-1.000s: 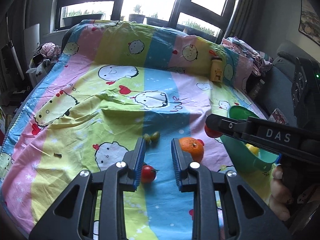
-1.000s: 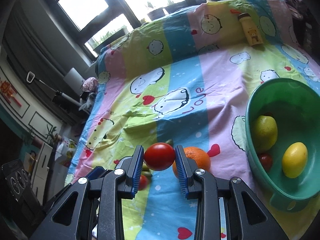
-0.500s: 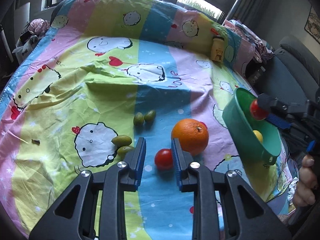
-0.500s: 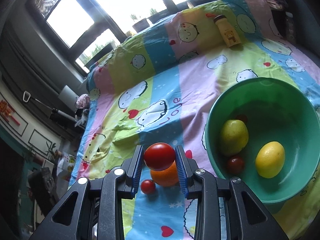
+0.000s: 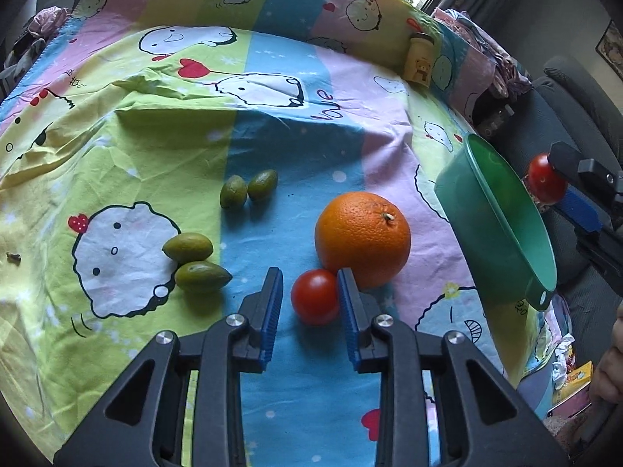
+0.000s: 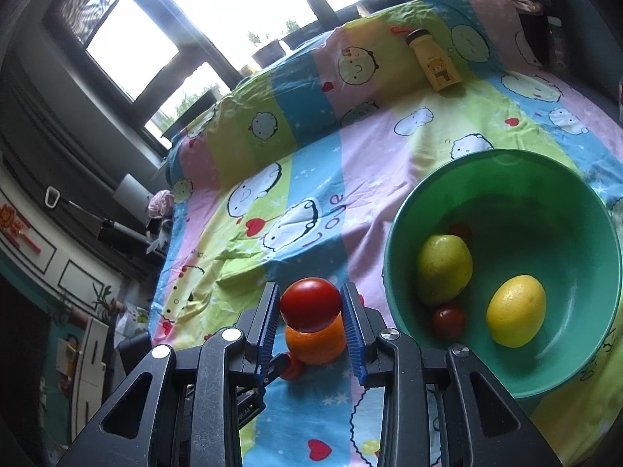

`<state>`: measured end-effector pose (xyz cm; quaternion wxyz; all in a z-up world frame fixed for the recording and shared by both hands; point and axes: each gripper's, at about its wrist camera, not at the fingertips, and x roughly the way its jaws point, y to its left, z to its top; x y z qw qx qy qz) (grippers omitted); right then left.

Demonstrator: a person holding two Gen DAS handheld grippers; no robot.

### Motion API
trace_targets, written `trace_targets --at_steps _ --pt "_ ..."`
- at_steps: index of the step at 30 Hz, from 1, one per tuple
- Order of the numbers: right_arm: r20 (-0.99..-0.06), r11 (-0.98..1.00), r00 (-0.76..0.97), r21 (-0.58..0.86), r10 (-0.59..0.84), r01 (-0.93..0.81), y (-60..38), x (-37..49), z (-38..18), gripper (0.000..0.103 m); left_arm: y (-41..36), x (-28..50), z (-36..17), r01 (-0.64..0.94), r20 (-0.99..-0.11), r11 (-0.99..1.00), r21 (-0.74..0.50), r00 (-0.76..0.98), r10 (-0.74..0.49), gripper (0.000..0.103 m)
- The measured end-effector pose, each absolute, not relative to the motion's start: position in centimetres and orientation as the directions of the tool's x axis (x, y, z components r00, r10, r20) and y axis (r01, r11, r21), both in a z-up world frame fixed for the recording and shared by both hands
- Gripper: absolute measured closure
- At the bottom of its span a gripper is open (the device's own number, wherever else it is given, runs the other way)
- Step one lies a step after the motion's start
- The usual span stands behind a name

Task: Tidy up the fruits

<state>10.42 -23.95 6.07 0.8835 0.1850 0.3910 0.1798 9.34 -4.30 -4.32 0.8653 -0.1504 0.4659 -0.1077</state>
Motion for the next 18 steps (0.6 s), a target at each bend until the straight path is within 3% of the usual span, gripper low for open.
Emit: trace_targets --at_steps 18 --pt "-0.629 0.870 0.630 0.465 0.455 -0.163 -24.2 10.3 6.1 0.069 -5.9 9.2 -5.4 0.074 -0.794 0.927 -0.367 0.495 -0.354 0.072"
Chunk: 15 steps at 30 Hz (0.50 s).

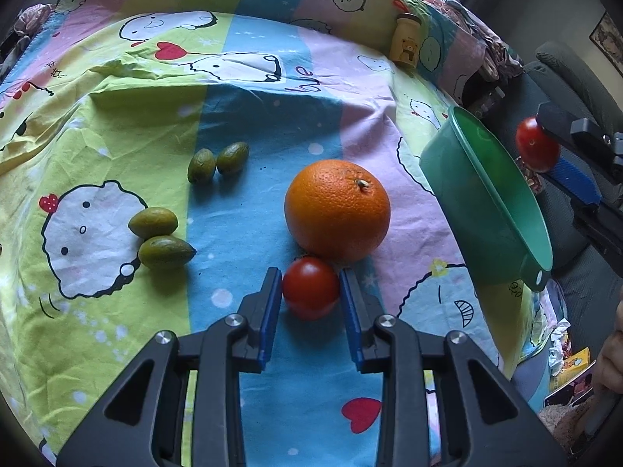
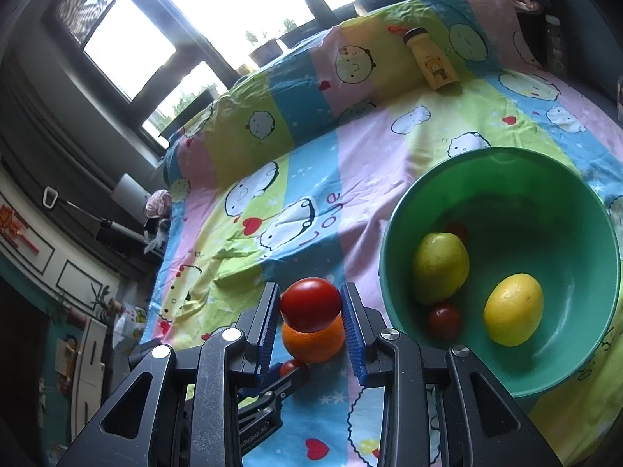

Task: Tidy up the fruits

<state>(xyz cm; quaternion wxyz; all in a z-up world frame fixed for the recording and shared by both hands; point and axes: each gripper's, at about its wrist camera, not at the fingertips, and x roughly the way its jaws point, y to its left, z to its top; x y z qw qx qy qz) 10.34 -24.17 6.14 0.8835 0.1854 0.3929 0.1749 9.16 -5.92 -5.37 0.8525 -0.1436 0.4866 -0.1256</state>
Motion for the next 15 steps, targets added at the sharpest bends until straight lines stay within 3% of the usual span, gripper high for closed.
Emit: trace_targets --at_steps 15 --pt "-0.631 0.872 0.631 0.461 0.451 -0.163 -24.28 10.48 5.93 0.069 -6.52 8.74 -5.15 0.085 -0.800 0.938 -0.336 0.499 -0.332 0.074"
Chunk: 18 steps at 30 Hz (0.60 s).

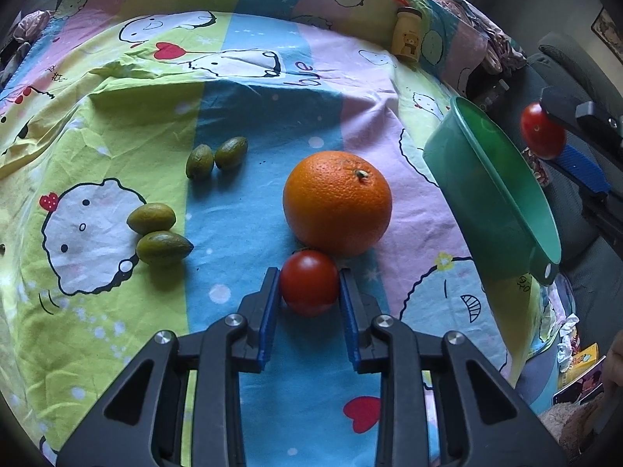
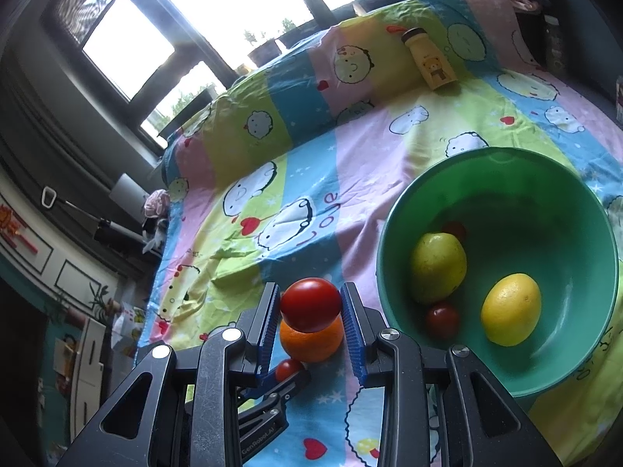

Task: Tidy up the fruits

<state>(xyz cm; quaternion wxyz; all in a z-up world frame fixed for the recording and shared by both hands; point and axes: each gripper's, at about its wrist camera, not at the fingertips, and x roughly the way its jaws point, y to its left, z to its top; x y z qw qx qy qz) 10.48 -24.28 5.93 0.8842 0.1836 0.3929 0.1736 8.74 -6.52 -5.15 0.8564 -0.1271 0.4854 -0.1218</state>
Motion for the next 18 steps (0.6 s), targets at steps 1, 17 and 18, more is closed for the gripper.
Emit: trace_targets --at_steps 1,17,18 --pt "-0.629 0.872 0.632 0.462 0.452 -0.164 -24.3 10.4 6.0 0.069 -6.7 8.5 -4.7 0.093 -0.794 0.938 -0.333 0.509 -0.332 0.074" --pt "-0.560 0.851 0.699 0.508 0.444 -0.134 -28.3 9.5 7.8 0.069 -11.7 7.8 5.0 0.244 -0.631 0.934 -0.260 0.689 -0.356 0.074" --pt "-0.556 0.848 0.704 0.515 0.441 -0.123 -28.9 9.5 7.8 0.069 -12.3 8.0 5.3 0.253 -0.626 0.933 -0.255 0.692 -0.359 0.074"
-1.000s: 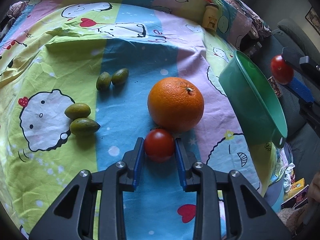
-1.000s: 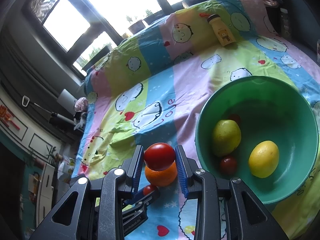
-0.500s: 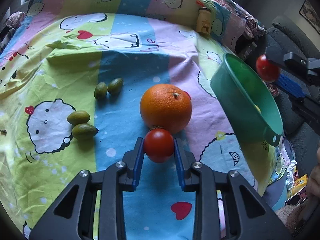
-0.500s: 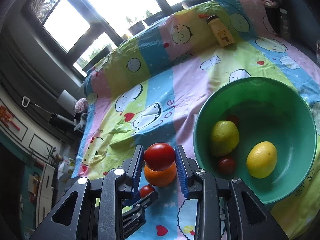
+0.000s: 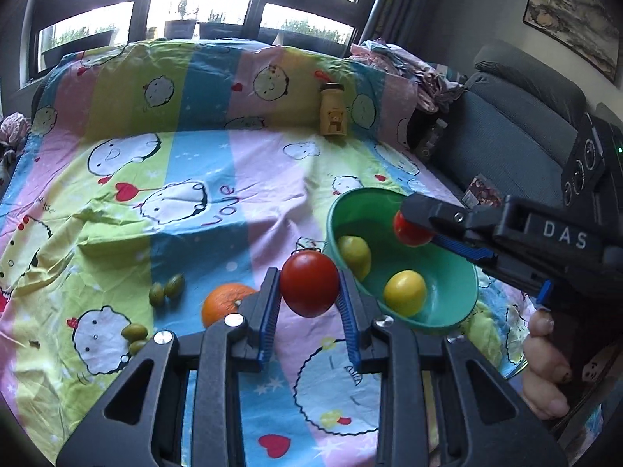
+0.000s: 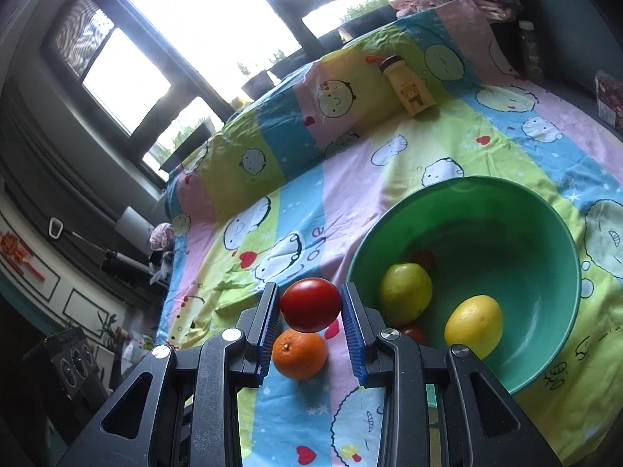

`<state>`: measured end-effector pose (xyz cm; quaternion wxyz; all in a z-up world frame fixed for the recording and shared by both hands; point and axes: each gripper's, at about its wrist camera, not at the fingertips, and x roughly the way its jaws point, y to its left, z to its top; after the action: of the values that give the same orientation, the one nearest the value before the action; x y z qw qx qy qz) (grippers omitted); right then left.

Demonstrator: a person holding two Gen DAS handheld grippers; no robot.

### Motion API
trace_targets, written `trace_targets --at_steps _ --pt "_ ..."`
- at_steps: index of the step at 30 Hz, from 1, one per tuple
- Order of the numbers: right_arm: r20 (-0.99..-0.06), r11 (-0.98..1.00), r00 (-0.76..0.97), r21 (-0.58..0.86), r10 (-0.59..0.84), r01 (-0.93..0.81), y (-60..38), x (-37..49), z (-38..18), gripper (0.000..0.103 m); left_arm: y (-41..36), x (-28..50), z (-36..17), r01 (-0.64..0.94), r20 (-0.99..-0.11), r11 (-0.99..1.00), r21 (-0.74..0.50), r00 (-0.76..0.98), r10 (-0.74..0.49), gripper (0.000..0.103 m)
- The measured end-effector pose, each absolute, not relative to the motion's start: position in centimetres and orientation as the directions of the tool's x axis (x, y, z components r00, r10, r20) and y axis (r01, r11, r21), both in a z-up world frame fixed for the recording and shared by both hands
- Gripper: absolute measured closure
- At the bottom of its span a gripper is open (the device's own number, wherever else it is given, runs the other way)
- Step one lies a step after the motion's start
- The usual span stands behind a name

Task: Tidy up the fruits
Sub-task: 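Carry both held cherry tomatoes over the green basin and open both tools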

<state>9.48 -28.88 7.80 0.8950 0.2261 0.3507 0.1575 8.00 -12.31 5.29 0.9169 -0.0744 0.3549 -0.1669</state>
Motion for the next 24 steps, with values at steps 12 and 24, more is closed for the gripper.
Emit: trace_targets --at_steps 12,24 --pt "-0.579 0.815 0.734 0.576 0.355 0.060 -36.0 9.9 6.3 0.069 -19.8 11.0 5.8 0.365 -0.620 0.896 -0.254 0.649 -0.440 0.074" --pt "-0.675 0.812 0.698 0.534 0.241 0.236 -39.7 11.1 3.7 0.069 -23.3 13.3 2.9 0.397 -0.668 0.859 -0.324 0.546 -0.505 0.074"
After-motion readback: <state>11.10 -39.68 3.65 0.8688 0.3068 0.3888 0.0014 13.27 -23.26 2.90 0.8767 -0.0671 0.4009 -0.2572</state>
